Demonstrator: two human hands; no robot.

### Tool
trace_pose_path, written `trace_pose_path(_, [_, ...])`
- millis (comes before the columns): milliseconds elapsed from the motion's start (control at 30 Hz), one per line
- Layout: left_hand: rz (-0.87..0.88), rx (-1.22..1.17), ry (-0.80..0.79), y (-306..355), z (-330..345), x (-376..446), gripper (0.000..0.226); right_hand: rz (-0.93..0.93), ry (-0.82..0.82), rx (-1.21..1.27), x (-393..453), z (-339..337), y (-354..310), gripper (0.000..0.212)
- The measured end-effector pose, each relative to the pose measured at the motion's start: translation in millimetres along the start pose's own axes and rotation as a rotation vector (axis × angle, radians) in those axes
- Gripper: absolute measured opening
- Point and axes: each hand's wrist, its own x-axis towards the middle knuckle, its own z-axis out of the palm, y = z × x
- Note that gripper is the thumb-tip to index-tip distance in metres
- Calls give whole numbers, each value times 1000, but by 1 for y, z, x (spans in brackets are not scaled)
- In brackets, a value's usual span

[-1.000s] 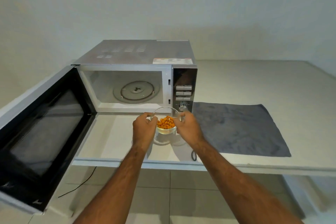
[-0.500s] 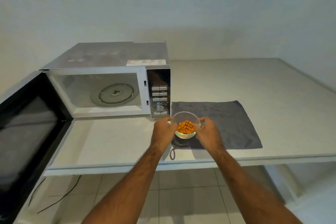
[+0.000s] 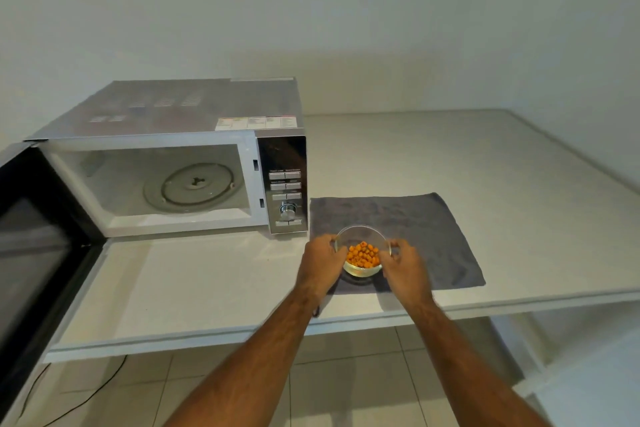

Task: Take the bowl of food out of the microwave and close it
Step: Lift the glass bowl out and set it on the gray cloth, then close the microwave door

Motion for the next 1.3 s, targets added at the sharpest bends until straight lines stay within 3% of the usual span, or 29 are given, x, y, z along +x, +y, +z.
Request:
trace_pose_path(100, [-9, -6, 1, -2, -1, 0, 30, -2, -1, -1, -4, -1, -2, 38])
trace_pose_path(200, [-39, -53, 24, -2, -11, -5, 52, -75, 62, -25, -12, -8, -5, 55])
trace_pose_path(300, [-26, -81, 88, -4, -32, -14, 55, -280, 74, -52, -26, -8, -10, 37])
trace_pose_path(467, [13, -94, 212, -2, -89, -40, 41, -562, -84, -154, -53, 28, -33, 8])
trace_pose_path(633, [57, -100, 350, 1, -155, -70, 41, -864, -48, -404, -76, 78, -70, 17])
trace_pose_path(867, [150, 10, 448, 18, -224, -101, 38, -928, -165, -395, -91, 119, -100, 28])
trace_pose_path(1033, [227, 127, 483, 32, -310, -142, 31, -739, -335, -510, -92, 146, -91, 48])
trace_pose_path(1100, [229, 213, 506, 34, -350, -163, 35, -704, -424, -562, -92, 156, -85, 44])
trace_pose_path(1167, [225, 295, 530, 30, -392, -184, 35, -725, -424, -620, -93, 164, -80, 38])
trace_pose_path(1300, [170, 390, 546, 5, -475, -221, 30, -744, -351, -796, -98, 182, -75, 63])
